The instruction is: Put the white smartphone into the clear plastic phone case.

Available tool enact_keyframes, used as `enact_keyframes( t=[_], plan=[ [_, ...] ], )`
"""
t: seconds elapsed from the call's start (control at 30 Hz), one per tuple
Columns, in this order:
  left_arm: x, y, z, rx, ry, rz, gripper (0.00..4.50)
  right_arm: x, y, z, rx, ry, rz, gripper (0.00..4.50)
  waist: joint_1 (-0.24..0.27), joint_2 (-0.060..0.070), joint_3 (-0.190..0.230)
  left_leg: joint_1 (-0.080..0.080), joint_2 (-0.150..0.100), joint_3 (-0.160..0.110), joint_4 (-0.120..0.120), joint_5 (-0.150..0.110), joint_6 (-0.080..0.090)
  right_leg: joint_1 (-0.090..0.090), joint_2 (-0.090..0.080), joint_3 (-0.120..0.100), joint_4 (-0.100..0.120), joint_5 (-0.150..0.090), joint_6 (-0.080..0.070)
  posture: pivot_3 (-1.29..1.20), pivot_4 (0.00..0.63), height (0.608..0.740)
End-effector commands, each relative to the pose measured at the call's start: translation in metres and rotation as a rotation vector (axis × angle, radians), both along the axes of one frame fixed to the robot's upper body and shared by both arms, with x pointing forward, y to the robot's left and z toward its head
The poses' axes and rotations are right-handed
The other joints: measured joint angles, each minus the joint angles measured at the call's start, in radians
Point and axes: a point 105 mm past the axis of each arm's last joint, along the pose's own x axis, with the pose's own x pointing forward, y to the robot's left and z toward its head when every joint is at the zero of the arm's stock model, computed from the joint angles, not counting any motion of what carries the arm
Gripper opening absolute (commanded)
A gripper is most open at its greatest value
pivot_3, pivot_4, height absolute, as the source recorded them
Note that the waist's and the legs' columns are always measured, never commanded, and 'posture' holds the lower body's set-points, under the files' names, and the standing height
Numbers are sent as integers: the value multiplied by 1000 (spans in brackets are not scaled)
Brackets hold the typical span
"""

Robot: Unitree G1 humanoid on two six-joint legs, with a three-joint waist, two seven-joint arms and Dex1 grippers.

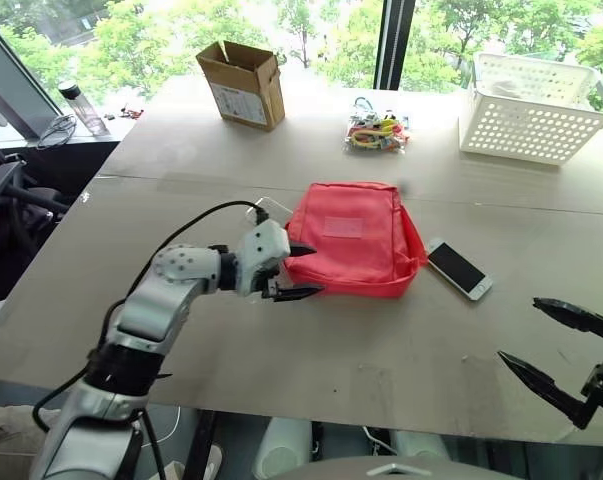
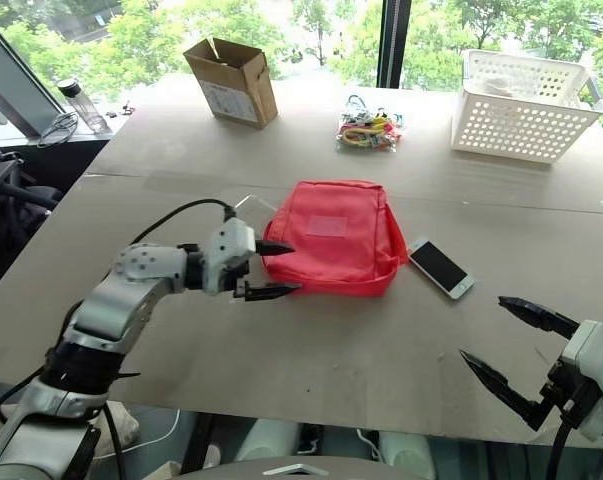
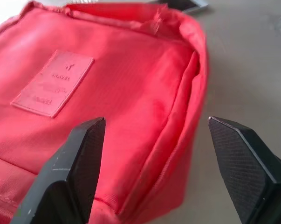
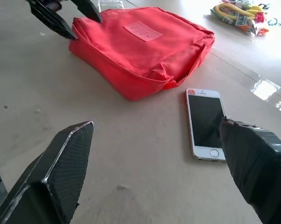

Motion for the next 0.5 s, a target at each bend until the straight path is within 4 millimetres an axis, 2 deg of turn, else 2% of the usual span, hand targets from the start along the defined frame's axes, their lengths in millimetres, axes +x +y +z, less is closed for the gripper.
enact_keyframes(
  t=[0.03,0.07,0.17,0.2,0.27,0.3,0.37,0.4,0.43,0.47,0.5],
  plan=[
    [10,-1,-18,89,-56,-18,3051,-4,4,7,-24,-32,-8,4500,-5,-1,0,0,0,0,0,0,0,0,0,1,0,0,0,0,150,740],
    [9,-4,-19,86,-62,-47,2855,-6,4,7,-25,-33,-11,4500,-5,-1,0,0,0,0,0,0,0,0,0,1,0,0,0,0,150,740],
    [6,-7,-9,-4,-72,-69,1489,-9,6,7,-22,-34,-20,4500,-6,-1,0,1,0,0,1,0,0,0,-1,1,1,0,0,0,150,740],
    [6,-5,1,-60,-94,-64,980,-9,6,6,-21,-33,-21,4500,-7,-1,0,1,0,0,1,0,0,0,-1,1,1,0,0,0,150,740],
    [19,3,37,-215,-203,34,99,-8,7,3,-15,-33,-17,4500,-8,-1,0,1,0,0,1,0,0,0,-2,1,2,0,0,0,150,740],
    [32,13,65,-304,-311,119,18,-7,8,2,-11,-34,-13,4500,-8,-2,0,1,0,0,1,0,0,0,-2,1,2,0,0,0,150,740],
    [56,50,121,-385,-600,329,18,-4,8,1,-5,-38,0,4500,-8,-5,2,0,0,0,2,0,0,-1,-2,1,3,0,0,0,150,740],
    [60,62,137,-398,-694,391,18,-4,8,1,-3,-38,4,4500,-8,-6,3,-1,0,-1,2,0,0,-2,-2,0,4,0,0,0,150,740],
    [62,84,155,-364,-806,464,18,-2,9,1,0,-41,12,4500,-9,-7,3,-1,0,-1,2,0,0,-3,-2,0,5,0,0,0,150,740],
    [63,111,167,-313,-873,545,18,0,10,0,6,-42,26,4500,-13,-8,4,-1,0,0,2,0,0,-4,-2,0,6,0,0,0,150,740],
    [62,134,171,-250,-900,614,18,3,11,-2,12,-41,41,4500,-19,-8,3,-1,0,0,2,0,0,-4,-2,1,6,0,0,0,150,740]
  ],
)
